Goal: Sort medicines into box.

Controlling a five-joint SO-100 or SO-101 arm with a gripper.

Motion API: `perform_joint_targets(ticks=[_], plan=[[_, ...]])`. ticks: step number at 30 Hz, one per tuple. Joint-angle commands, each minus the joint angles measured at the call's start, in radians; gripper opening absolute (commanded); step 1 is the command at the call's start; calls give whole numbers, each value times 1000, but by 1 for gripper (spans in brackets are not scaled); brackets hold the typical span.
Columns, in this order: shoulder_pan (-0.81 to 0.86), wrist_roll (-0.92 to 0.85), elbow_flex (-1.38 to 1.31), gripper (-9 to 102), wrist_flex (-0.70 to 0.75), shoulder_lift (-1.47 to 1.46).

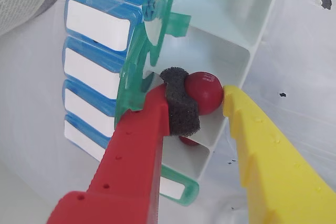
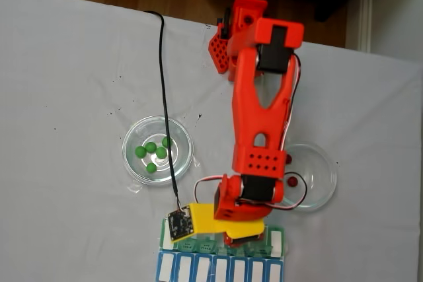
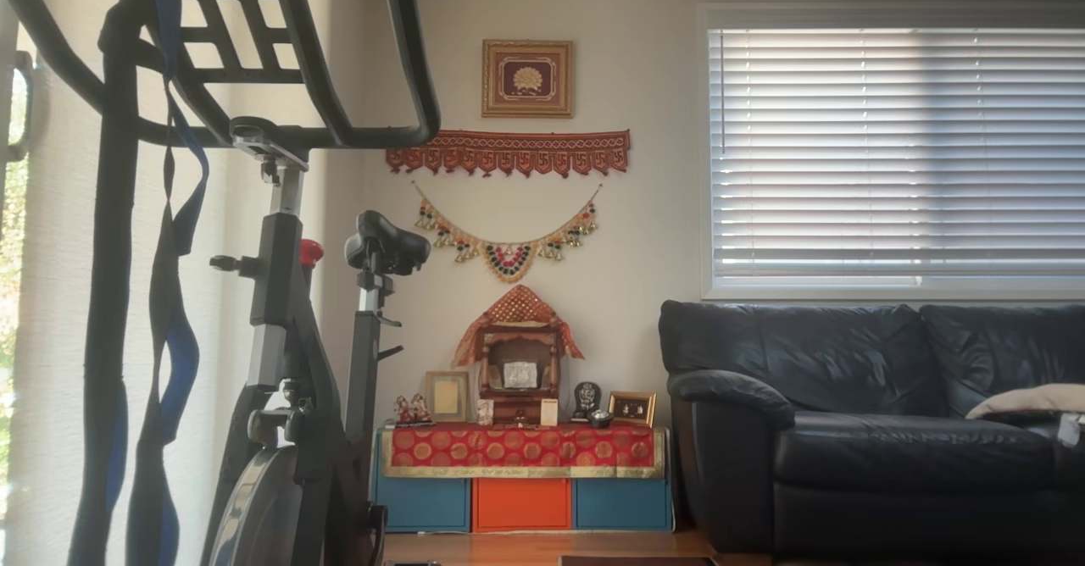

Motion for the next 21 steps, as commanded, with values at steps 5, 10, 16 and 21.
perform_joint_targets(ticks=[5, 10, 16, 21], plan=[[-2, 3, -143, 1, -2, -8], [2, 11, -141, 1, -12, 3], [2, -3, -147, 5, 3, -8], [-6, -14, -75, 21, 9, 58]])
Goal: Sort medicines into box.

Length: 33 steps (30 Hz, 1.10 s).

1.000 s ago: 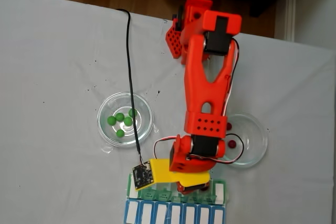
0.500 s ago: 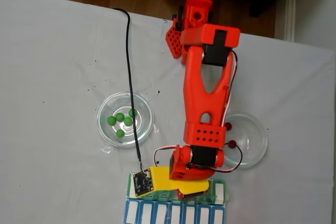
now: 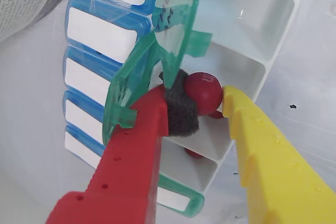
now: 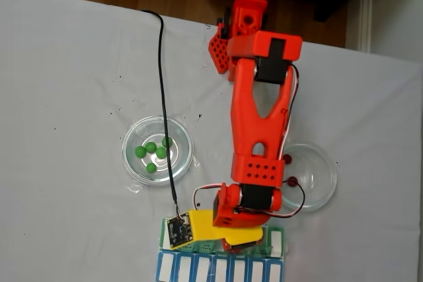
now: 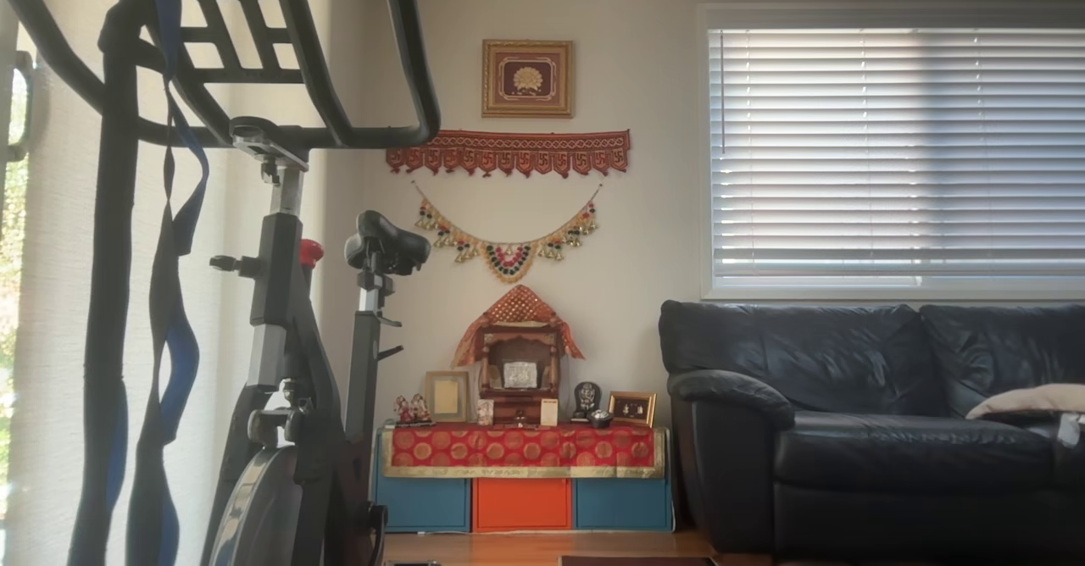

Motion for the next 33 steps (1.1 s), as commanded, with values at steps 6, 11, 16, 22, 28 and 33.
perform_joint_targets(ticks=[6, 11, 16, 22, 28, 33], plan=[[-3, -12, 0, 27, 5, 141], [-3, -14, 5, 24, 9, 150], [-11, -32, 0, 12, 37, 149], [-9, -75, -103, 1, 158, 104], [-26, -158, -192, 1, 380, 112], [-91, -161, -91, 2, 420, 253]])
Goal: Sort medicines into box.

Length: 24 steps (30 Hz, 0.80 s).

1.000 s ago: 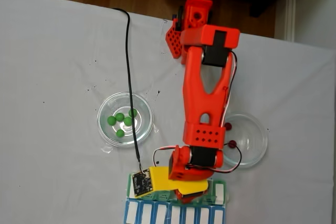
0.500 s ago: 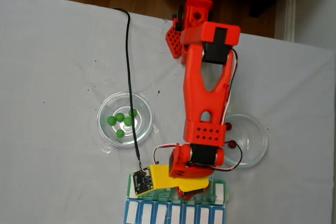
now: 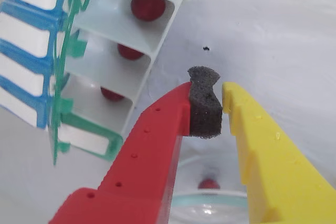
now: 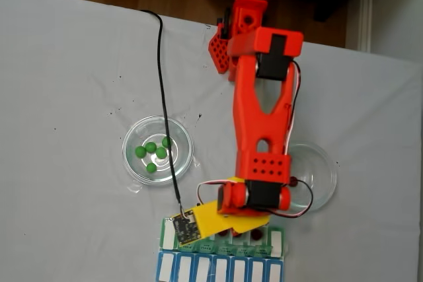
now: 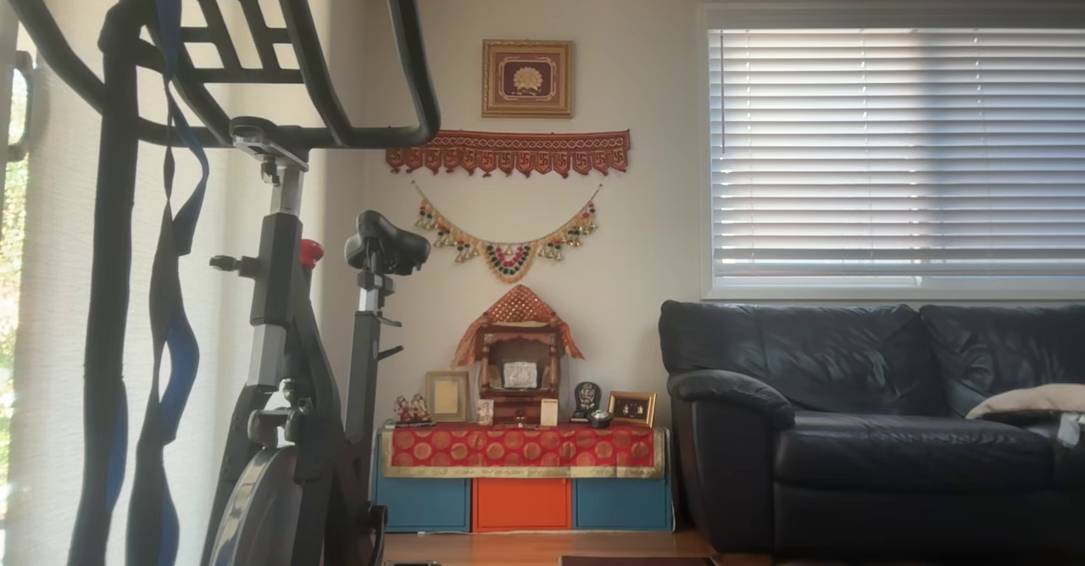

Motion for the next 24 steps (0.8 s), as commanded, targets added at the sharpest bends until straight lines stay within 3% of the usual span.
perform_joint_targets(ticks=[1, 14, 24], plan=[[-67, -3, -18, 2, 51, 192], [-281, -31, 161, 2, 77, 318], [-376, -58, 341, 2, -44, 394]])
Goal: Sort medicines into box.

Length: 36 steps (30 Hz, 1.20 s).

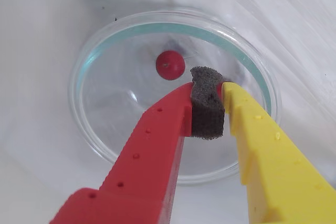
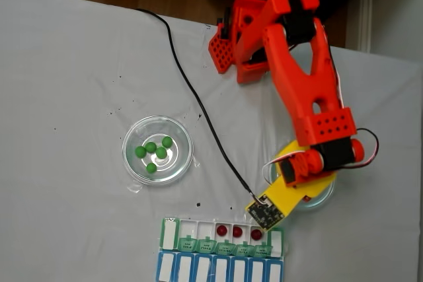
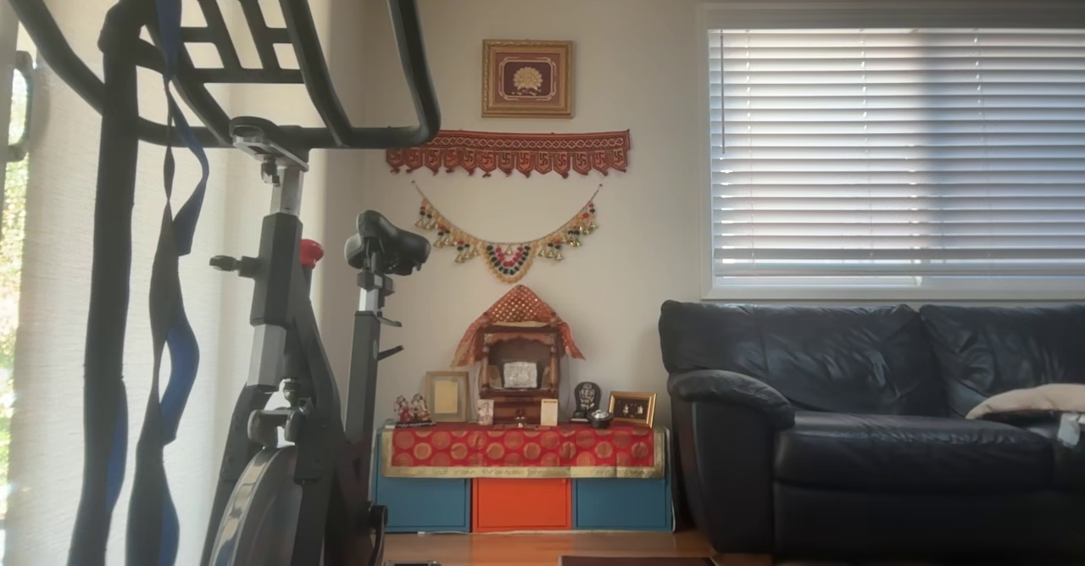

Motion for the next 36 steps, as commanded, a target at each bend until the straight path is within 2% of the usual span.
perform_joint_targets(ticks=[1, 12, 36], plan=[[-37, -9, 20, 2, -54, 103], [-67, 29, 84, 8, -141, 91], [-91, 15, 153, 21, -209, 54]])
